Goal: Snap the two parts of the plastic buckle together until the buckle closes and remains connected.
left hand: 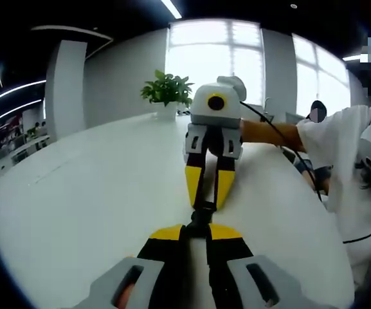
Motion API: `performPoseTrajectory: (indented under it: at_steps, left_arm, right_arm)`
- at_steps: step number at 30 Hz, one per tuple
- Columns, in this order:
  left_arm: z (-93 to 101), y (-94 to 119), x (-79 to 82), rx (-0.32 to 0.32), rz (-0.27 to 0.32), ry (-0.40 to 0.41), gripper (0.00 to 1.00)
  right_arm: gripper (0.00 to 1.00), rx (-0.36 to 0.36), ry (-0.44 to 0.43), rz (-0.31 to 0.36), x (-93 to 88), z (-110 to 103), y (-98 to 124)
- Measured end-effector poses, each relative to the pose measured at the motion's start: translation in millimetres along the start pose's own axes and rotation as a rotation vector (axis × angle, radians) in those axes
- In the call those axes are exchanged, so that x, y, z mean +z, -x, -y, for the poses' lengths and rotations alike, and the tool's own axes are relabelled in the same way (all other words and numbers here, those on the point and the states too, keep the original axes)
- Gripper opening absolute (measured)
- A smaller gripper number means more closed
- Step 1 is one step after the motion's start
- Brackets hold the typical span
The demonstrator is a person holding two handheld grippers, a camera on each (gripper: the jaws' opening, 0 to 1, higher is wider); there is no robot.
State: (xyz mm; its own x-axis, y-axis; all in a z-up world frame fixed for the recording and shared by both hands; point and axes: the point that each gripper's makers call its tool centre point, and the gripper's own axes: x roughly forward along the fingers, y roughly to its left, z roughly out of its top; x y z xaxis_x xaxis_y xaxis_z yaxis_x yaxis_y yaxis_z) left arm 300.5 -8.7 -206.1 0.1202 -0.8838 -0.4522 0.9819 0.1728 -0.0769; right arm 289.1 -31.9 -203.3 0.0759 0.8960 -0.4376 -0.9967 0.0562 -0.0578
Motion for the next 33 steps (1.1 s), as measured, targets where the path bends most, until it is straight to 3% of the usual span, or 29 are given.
performPoseTrajectory:
  at_steps: [22, 33]
  left_arm:
    - [5.6, -4, 1.1, -0.003, -0.010, 0.002, 0.10]
    - [11.2, -3, 1.2, 0.028, -0.022, 0.008, 0.10]
  right_arm:
    - [0.10, 0.018, 0.009, 0.003, 1.1, 1, 0]
    - [0.10, -0.054, -0.028, -0.020, 1.8, -1, 0]
